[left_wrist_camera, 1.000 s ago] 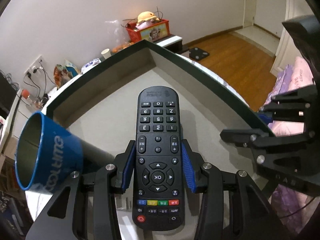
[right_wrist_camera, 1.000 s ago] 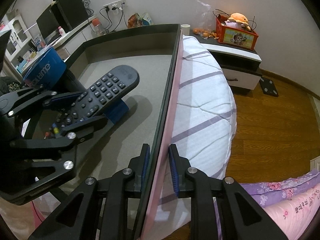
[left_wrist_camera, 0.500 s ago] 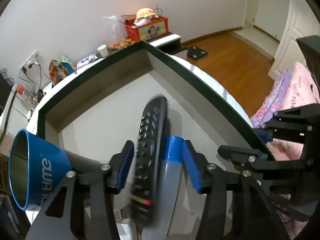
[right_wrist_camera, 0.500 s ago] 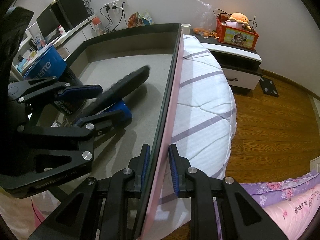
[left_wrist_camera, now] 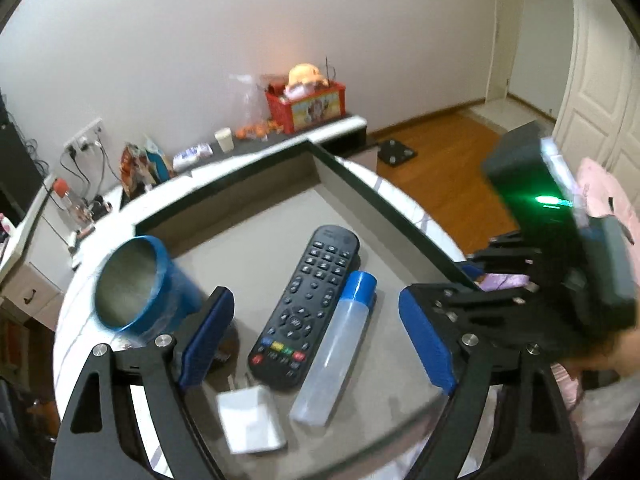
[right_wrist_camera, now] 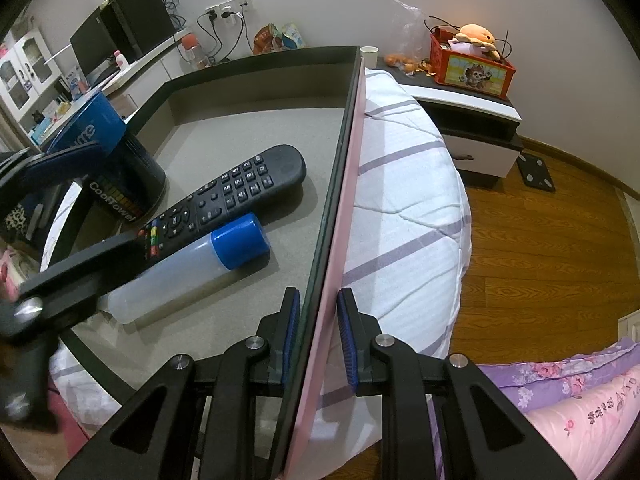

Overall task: Organize rigid objects
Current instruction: 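Withdraw the left gripper from the tray toward the keys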

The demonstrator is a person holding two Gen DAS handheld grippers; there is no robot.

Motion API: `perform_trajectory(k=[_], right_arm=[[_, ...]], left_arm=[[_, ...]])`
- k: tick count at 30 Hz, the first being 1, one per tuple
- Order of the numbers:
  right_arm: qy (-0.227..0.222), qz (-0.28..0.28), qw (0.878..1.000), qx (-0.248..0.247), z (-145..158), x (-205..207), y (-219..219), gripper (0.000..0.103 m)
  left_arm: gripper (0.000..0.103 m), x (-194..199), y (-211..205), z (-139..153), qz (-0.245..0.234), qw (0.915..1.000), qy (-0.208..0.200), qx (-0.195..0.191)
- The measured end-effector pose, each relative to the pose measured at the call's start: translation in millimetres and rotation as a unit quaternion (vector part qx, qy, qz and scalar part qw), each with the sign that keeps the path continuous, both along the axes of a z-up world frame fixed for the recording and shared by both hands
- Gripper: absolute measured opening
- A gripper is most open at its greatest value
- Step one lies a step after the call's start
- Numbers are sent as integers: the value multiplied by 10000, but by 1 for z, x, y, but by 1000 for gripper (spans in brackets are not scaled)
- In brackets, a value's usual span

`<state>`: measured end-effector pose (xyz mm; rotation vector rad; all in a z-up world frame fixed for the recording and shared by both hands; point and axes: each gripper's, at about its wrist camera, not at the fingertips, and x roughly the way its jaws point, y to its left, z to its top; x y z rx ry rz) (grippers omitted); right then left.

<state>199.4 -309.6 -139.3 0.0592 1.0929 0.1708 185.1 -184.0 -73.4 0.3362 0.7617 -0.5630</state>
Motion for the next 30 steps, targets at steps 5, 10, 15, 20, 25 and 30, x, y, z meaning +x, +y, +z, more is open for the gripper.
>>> perform_trajectory(k=[5,10,15,20,25,30], right_arm=[[16,-21,10000,-39,0,1,0,21],[20,-48,9999,-98,0,1,2,21],[27,-81,9999,-135,1,0,4,21],[47,-100,9998,-172,1,0,5,21],[84,-115,9996,-238,-1,1,6,21],[47,-174,9995,-256,1,1,8,21]], left_arm=[[96,-33,47,24,50,9988,-258,-404],[96,-45,107,33,534,9966,-516,-347],[97,-35,175,29,1333,9892,-536,-294],[98,-36,220,21,1834,9810,-529,-346],[98,-36,239,12,1946,9789,-414,-464],[98,-33,245,2,1928,9796,-309,-473]])
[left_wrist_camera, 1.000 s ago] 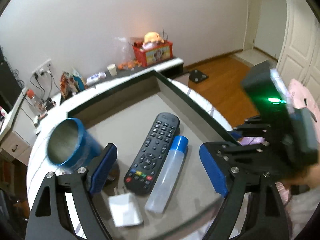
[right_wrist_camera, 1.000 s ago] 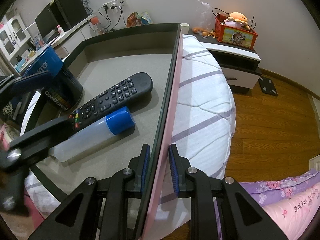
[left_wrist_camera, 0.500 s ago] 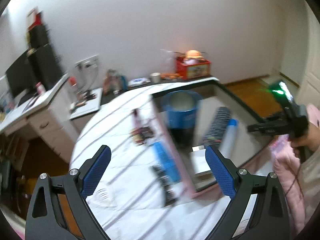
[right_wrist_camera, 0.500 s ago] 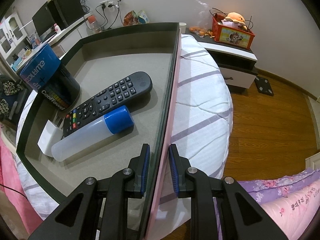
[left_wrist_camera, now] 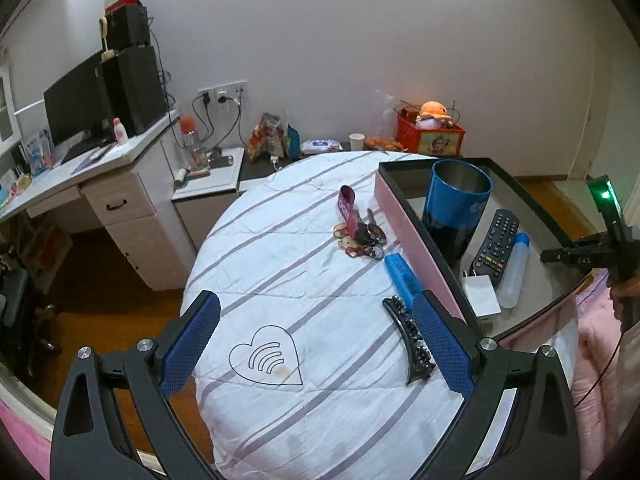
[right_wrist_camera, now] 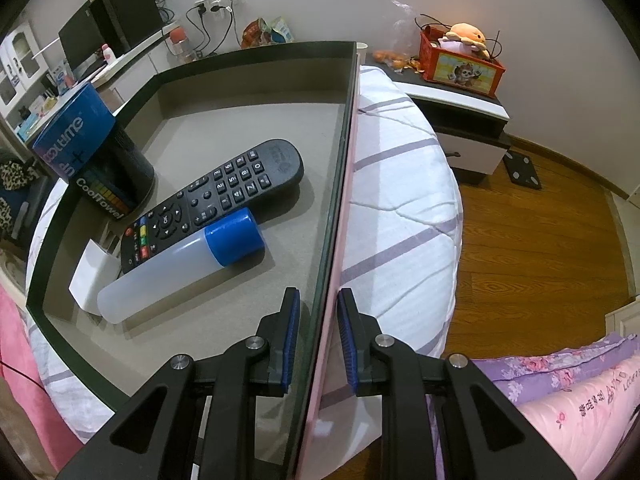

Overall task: Organize rigid objects
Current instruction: 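Withdraw the left gripper from the tray toward the keys, then lower the left gripper onto the keys with the pink lanyard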

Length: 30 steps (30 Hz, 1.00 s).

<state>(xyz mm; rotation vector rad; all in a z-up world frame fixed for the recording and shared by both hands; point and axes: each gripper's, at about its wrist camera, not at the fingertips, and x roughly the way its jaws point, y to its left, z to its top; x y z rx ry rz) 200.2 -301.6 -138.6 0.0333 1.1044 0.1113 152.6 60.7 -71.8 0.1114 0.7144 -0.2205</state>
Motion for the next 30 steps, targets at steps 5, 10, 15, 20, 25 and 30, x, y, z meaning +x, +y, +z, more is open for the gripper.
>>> perform_trajectory(k=[5,10,15,20,25,30], right_arm=[[8,-21,10000,-82,2,1,2,18],[-39,-46,9999,-148,7,0,4,14],[-71,-50,9997,-211,8,-1,5,12],[-50,-29,9997,-252,8,-1,7,12],[-48,-23,9995,-295,8,-1,9,12],[-65,-18,9995,-314,8,-1,11,12]], left_arm=[[98,2,0,-6,-82,10000,30,-1],[98,10,-1,-10,-106,9999,73,-35],[98,19,-3,-17,-150,9998,142,-36],[98,28,-7,-20,-216,9995,221,-83],[98,42,-11,-26,-224,9991,344,-57],[98,65,-15,-37,-262,9976,605,-191]])
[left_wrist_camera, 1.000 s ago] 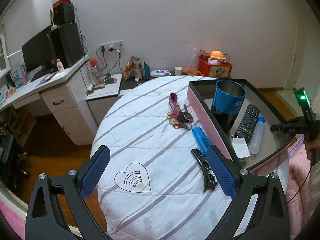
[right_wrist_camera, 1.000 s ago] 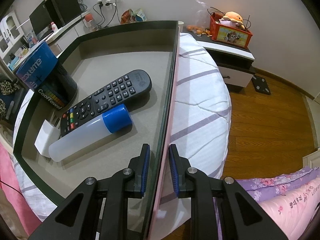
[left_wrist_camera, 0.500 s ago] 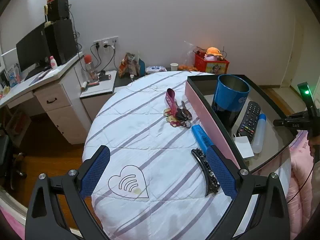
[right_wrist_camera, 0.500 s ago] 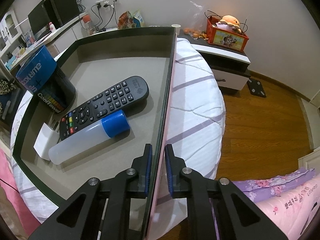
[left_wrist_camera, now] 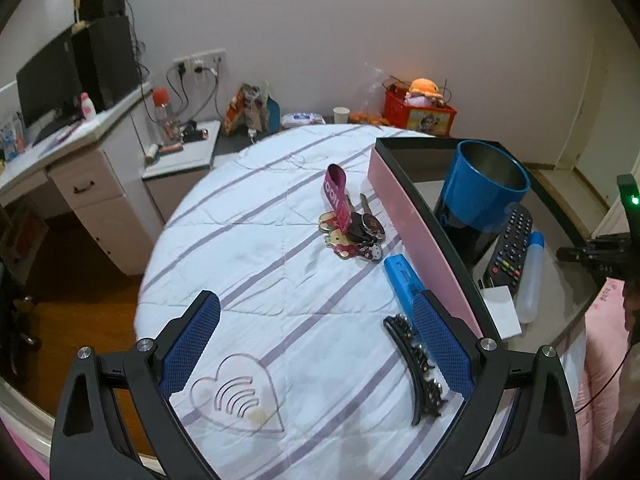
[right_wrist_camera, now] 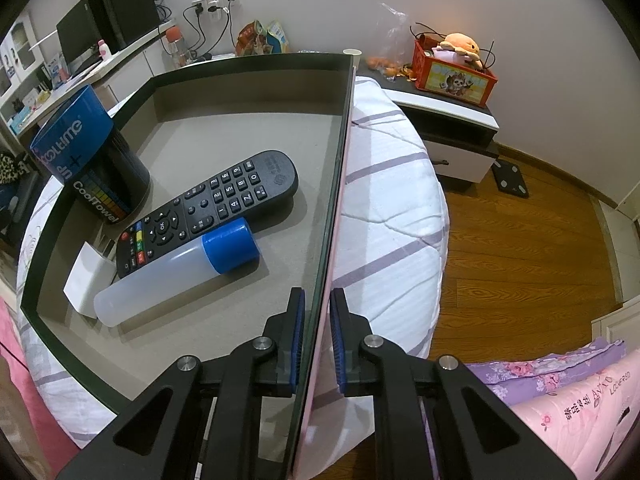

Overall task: Organize rigid objects
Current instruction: 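Lower the left gripper onto the keys with the pink lanyard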

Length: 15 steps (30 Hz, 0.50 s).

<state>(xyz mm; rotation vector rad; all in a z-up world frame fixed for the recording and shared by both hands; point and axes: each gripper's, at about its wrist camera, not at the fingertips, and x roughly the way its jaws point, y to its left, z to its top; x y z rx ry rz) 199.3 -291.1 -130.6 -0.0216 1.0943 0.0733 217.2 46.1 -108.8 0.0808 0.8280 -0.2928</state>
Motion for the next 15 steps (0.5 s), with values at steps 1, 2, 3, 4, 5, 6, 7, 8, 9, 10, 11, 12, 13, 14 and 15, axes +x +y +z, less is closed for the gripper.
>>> perform_trajectory(k=[1,2,3,4,5,6,7,8,9,10,11,12,13,14,15], right_arm=[[-8,5,10000,-9,0,0,0,12],[-13,6,10000,-8,0,-1,0,12],[-14,6,10000,-3,0,-1,0,12],[-24,6,10000,3,0,-1,0,12],[-25,8,10000,-5,0,-2,0,12],[-37,8,10000,-7,0,-2,1,12],[-49,3,10000,-4,0,-2,2,12],[-62,8,10000,-19,0,-3,3,12],[-71,7,10000,-21,0,-3,2,12],[-82,1,10000,-14,0,-3,2,12],[-90,-3,10000,-6,0,-4,2,12],[-96,-6,10000,3,0,-4,2,12],[-101,-9,9999,10,0,-4,2,12],[-101,-8,9999,10,0,-4,1,12],[-103,-5,9999,6,0,-4,1,12]], left_arm=[[98,4,-2,-2,-12,10000,40,-15],[98,10,-5,-5,-79,9999,108,-58],[98,14,-7,-7,-128,9997,158,-105],[98,18,-9,-9,-161,9996,199,-136],[98,23,-13,-12,-210,9993,254,-148],[98,29,-17,-16,-237,9991,318,-134],[98,35,-21,-20,-226,9990,387,-70],[98,39,-24,-24,-252,9987,449,7],[97,41,-27,-27,-294,9983,504,55],[97,44,-31,-32,-369,9976,580,72],[97,45,-32,-35,-414,9972,615,58],[97,47,-34,-37,-427,9970,636,47],[97,50,-35,-40,-436,9968,677,36],[97,52,-36,-42,-453,9964,717,41],[96,54,-38,-44,-465,9962,739,54]])
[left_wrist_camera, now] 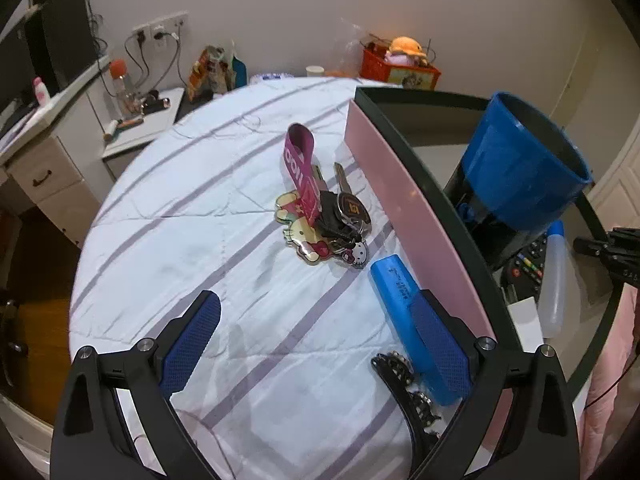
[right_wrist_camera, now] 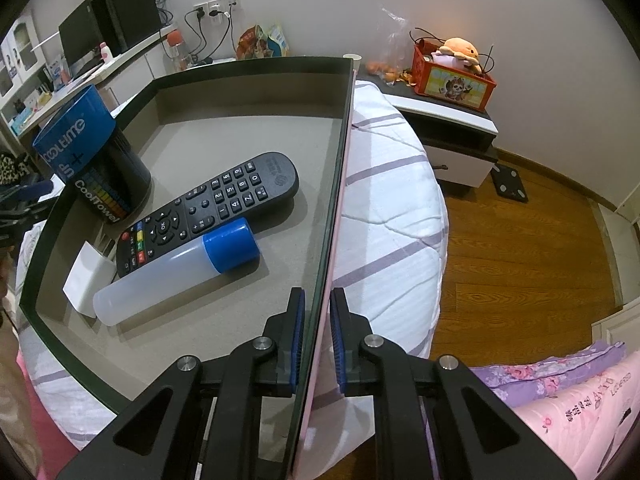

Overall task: Organize rigid objects
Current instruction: 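Lower the left gripper onto the keys with the pink lanyard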

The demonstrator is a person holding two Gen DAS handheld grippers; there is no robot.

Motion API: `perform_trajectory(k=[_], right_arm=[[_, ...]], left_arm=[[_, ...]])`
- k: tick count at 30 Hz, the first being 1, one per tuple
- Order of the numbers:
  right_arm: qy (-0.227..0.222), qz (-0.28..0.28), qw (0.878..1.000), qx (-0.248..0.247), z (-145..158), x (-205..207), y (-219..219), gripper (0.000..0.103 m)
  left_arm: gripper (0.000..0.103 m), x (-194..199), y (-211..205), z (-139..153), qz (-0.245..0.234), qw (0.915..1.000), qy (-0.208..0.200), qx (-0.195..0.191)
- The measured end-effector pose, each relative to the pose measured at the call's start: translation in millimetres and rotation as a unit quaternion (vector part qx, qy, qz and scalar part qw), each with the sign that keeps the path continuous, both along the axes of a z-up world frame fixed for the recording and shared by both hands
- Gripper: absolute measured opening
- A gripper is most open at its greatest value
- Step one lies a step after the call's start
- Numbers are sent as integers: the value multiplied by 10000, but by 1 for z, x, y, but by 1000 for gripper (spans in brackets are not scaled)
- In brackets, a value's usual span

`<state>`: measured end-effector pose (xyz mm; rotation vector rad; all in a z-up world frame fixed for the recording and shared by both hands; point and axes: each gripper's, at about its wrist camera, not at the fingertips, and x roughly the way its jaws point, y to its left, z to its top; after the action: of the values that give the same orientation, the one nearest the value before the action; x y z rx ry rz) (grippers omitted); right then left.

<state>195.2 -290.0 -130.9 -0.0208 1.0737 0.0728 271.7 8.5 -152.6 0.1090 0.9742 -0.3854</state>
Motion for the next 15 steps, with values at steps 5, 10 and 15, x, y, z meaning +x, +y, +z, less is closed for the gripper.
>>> perform_trajectory(k=[5,10,15], right_arm=[[-3,0,10000,-40,1,0,-1,13],[-1,-5,10000,-80,1,1,0,13],[-1,-5,9999,-108,1,1,1,13]], left_arm=[[93,9,-5,-8,-149,9997,150,81],[91,19,-7,-13,-197,9995,255,48],[78,26,-7,-13,-202,9992,337,-54]])
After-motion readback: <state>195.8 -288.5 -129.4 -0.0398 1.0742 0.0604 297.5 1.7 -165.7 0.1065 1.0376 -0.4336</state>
